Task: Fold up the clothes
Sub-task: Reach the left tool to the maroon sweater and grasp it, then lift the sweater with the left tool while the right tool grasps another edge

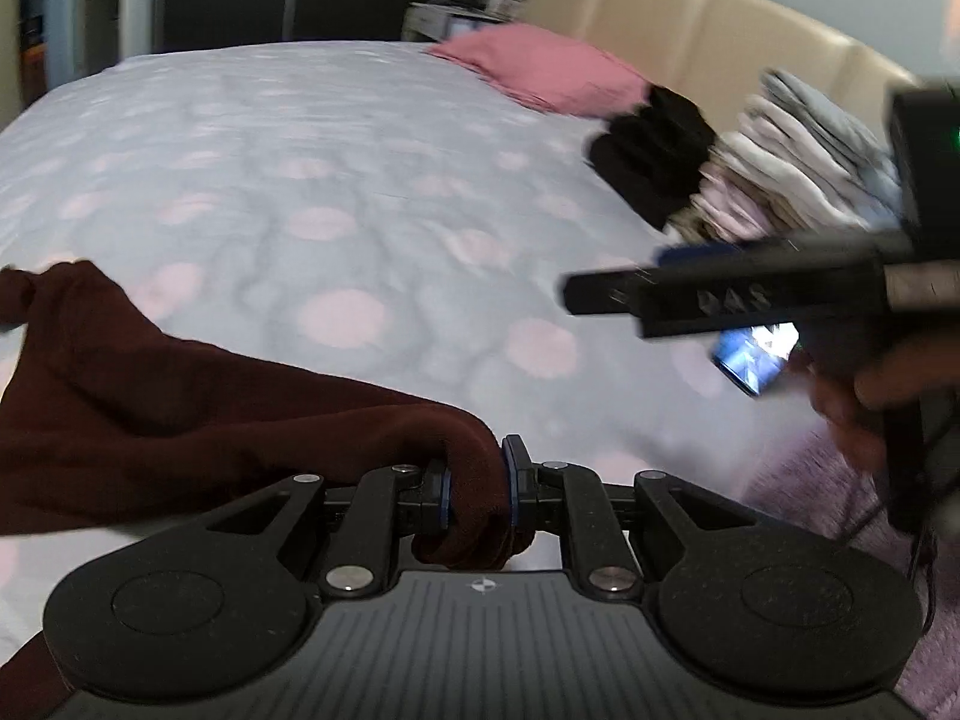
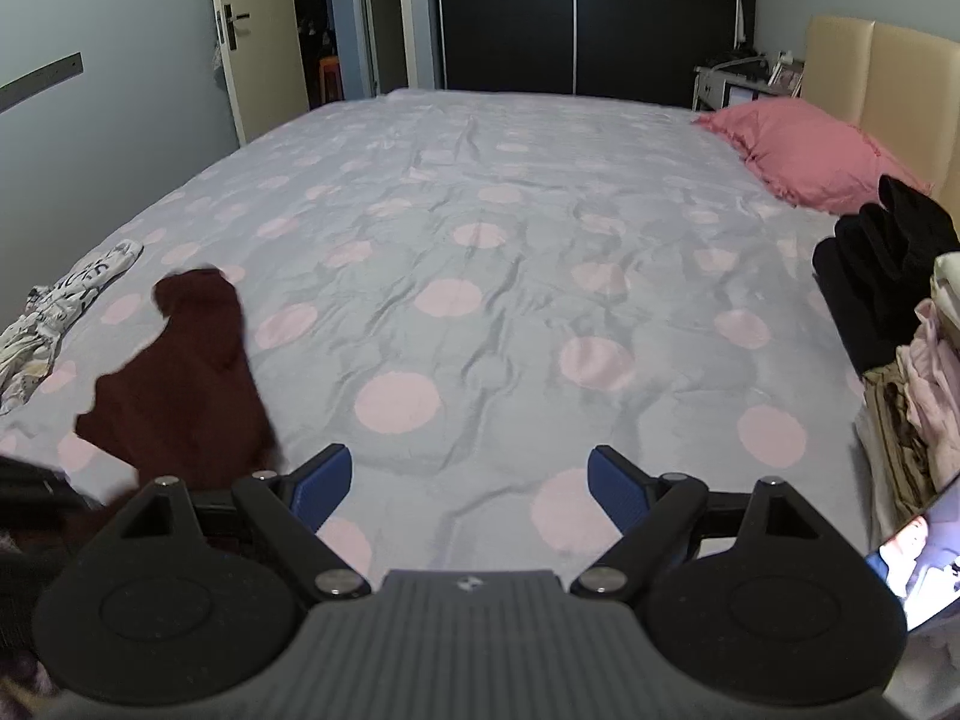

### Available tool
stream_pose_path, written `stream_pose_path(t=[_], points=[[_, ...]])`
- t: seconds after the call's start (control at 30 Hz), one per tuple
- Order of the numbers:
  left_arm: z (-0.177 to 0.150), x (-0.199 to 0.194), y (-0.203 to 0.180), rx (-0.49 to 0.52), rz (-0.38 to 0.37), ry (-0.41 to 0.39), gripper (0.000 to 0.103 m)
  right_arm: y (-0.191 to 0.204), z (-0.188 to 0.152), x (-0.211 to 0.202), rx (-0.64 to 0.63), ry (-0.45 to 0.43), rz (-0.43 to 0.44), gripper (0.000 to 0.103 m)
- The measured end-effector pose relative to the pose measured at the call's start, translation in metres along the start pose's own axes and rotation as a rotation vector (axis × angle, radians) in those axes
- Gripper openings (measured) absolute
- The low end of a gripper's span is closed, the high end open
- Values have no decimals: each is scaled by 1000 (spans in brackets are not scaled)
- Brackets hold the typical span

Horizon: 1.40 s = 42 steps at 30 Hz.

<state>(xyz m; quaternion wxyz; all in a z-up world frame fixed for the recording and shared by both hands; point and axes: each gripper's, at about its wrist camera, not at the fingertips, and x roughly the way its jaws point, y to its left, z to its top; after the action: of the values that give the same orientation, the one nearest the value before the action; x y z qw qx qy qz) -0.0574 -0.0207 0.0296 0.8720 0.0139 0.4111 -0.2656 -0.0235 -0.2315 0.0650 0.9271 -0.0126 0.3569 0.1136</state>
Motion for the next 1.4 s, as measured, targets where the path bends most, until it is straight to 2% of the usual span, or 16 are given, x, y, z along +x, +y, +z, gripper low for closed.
stream_pose_path(t=[0.07, 0.13, 0.2, 0.23, 0.33, 0.43, 0.53, 0.6, 0.77, 0.83, 0.93, 1.0, 1.23, 1.4], points=[[-1, 2, 0, 0, -1, 5, 14, -7, -4, -3, -1, 29, 30, 79], [3, -4, 10, -25, -8, -3, 14, -11, -13, -4, -8, 49, 66, 78], [11, -18, 15, -8, 14, -35, 14, -10, -23, -1, -26, 68, 107, 65], [15, -26, 18, 1, 26, -52, 14, -8, -28, 2, -38, 82, 131, 65], [31, -56, 43, -5, 114, -93, 14, 7, -38, 8, -95, 107, 178, 63], [47, -72, 84, -42, 258, -109, 14, 25, -39, 10, -159, 116, 204, 62], [54, -78, 132, -115, 351, -86, 14, 37, -36, 13, -187, 122, 223, 62], [53, -75, 160, -157, 401, -58, 15, 45, -33, 16, -215, 128, 230, 62], [36, -59, 213, -239, 464, 14, 18, 63, -23, 29, -283, 147, 245, 60], [27, -55, 229, -278, 458, 45, 20, 70, -17, 38, -307, 152, 261, 55], [15, -60, 244, -344, 425, 50, 26, 85, -10, 51, -345, 153, 290, 47], [10, -64, 246, -342, 405, 44, 29, 96, -5, 59, -370, 150, 318, 43], [4, -65, 252, -347, 343, 17, 28, 149, 14, 79, -480, 89, 437, 42], [8, -67, 251, -336, 296, -6, 26, 181, 29, 100, -535, 47, 449, 41]])
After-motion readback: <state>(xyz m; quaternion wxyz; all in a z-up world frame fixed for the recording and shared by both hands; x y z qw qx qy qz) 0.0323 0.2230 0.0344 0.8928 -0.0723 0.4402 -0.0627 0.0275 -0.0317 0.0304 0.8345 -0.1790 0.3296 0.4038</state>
